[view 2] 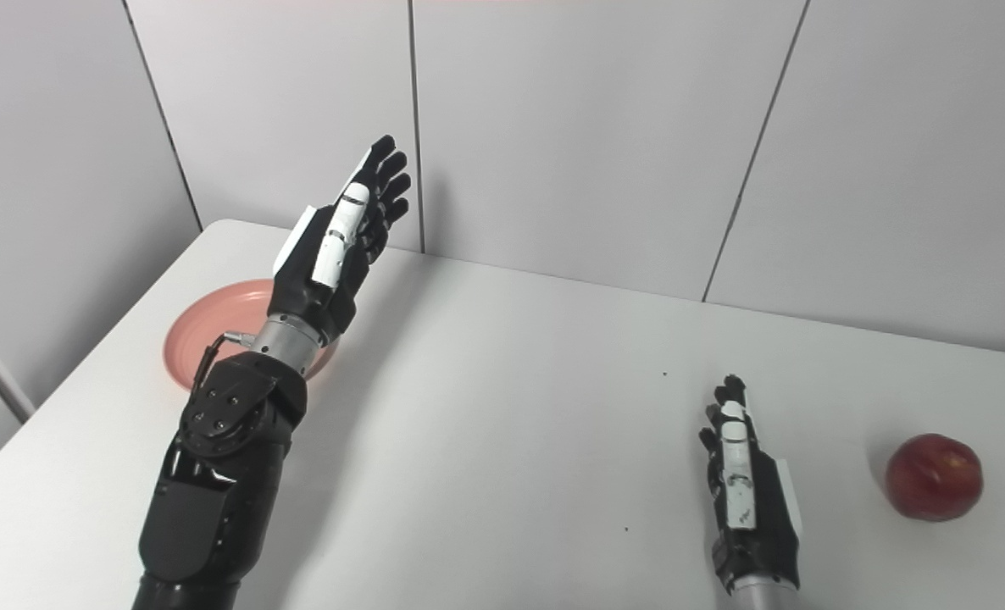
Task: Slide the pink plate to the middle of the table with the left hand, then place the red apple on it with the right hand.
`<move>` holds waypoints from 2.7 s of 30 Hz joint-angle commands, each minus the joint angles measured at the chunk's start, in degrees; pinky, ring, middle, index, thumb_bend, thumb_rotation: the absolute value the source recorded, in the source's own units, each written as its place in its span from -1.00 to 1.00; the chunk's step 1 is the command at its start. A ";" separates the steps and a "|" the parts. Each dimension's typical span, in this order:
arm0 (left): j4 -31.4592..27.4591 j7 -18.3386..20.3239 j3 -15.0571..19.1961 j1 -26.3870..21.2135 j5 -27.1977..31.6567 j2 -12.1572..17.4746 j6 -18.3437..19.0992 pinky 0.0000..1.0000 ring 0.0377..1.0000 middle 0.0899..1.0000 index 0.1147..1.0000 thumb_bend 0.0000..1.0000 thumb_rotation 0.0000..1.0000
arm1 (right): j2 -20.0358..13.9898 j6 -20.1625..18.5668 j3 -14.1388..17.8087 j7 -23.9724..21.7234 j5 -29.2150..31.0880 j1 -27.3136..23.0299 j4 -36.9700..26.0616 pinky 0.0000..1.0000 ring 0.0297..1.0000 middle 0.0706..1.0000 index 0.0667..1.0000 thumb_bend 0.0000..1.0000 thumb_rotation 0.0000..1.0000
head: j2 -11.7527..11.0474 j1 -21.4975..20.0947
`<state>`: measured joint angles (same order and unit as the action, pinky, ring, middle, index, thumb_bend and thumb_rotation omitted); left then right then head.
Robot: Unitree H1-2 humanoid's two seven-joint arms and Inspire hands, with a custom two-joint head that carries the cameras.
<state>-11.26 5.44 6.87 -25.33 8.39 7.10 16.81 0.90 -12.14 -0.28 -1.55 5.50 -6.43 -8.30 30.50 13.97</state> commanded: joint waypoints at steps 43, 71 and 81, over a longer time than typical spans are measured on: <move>13.63 -2.40 18.37 -3.88 8.46 17.80 -4.47 1.00 1.00 0.99 0.93 -0.23 1.00 | -0.96 2.45 1.05 -1.02 2.62 -0.68 -1.97 1.00 1.00 1.00 1.00 -0.33 1.00 | -0.44 2.78; 25.74 -2.35 23.10 -0.40 12.15 20.35 -7.99 0.95 0.91 0.87 0.80 -0.32 1.00 | -1.59 2.49 1.14 -0.87 2.46 -0.88 -1.87 1.00 1.00 1.00 1.00 -0.36 1.00 | -0.39 3.55; 26.82 -2.44 22.36 0.33 12.47 19.03 -8.80 0.90 0.88 0.83 0.75 -0.36 1.00 | -1.68 2.27 1.04 -0.78 2.16 -0.80 -1.99 1.00 1.00 1.00 1.00 -0.35 1.00 | -0.25 3.39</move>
<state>16.26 2.64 29.37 -23.58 20.73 25.08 10.55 -0.52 -12.14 0.63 -1.82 7.69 -6.22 -8.51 30.23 17.31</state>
